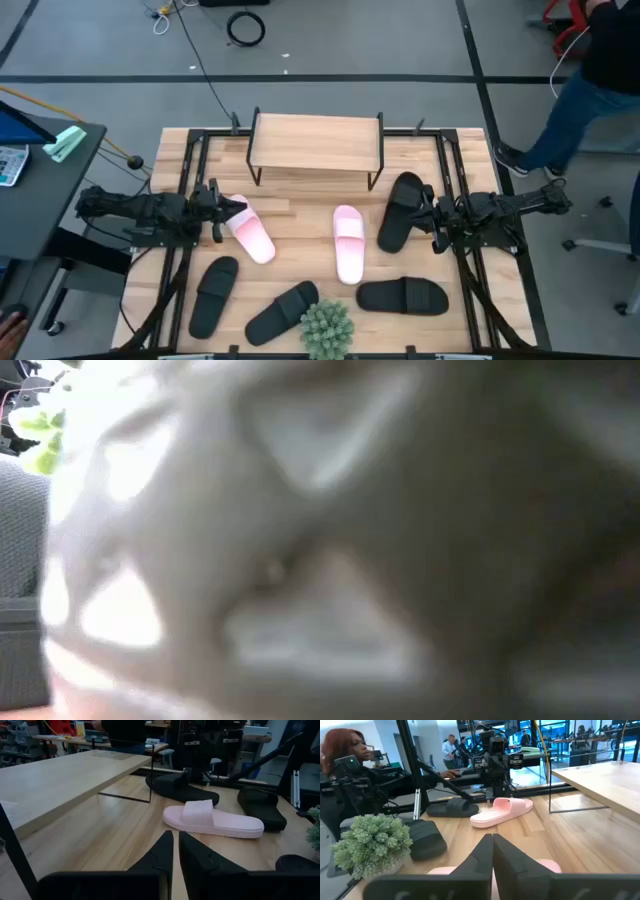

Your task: Pick and place slides into the shelf

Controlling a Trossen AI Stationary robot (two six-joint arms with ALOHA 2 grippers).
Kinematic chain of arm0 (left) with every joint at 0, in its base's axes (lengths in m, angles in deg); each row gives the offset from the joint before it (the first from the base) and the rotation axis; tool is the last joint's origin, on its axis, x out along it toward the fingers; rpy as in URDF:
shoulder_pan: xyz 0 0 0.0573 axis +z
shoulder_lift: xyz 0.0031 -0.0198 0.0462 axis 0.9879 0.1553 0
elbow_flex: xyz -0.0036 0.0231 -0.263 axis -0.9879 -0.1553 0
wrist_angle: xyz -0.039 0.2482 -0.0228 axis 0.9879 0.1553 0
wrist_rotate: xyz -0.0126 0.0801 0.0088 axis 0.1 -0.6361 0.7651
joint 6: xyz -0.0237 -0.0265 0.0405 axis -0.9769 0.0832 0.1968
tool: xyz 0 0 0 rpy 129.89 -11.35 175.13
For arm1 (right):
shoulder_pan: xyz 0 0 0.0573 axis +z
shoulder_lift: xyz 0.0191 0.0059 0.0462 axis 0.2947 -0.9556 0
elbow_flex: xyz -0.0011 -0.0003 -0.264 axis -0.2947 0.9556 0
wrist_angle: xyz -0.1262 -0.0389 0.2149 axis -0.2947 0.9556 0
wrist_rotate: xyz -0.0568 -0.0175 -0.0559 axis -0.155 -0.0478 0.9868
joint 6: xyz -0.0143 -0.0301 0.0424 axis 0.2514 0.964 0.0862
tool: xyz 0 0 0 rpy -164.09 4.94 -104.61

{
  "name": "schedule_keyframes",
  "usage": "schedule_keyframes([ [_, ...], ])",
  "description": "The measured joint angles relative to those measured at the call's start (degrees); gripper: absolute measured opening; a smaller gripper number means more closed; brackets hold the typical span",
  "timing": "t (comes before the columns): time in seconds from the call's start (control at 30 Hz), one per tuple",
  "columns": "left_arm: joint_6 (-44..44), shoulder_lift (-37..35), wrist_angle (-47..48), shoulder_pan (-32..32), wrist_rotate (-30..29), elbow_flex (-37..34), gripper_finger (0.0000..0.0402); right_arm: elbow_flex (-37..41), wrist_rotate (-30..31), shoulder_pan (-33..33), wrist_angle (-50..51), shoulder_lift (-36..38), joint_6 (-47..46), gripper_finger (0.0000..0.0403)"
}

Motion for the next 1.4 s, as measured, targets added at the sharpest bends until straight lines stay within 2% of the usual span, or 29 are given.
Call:
schedule_keyframes([
  [0.3, 0.00, 0.01, 0.00, 0.02, 0.00, 0.00, 0.0023, 0.02, 0.00, -0.02, 0.02, 0.02, 0.00, 0.0014],
  [0.6, 0.00, -0.01, 0.00, 0.02, 0.00, 0.00, 0.0036, 0.01, 0.00, -0.01, 0.00, 0.02, 0.00, 0.0014],
  [0.97, 0.00, 0.00, 0.00, 0.02, 0.00, 0.00, 0.0023, 0.00, 0.00, -0.02, 0.00, 0.01, 0.00, 0.0014],
  [1.4, 0.00, 0.01, -0.01, 0.02, 0.00, 0.00, 0.0034, 0.00, 0.00, 0.00, 0.00, 0.01, 0.01, 0.0014],
])
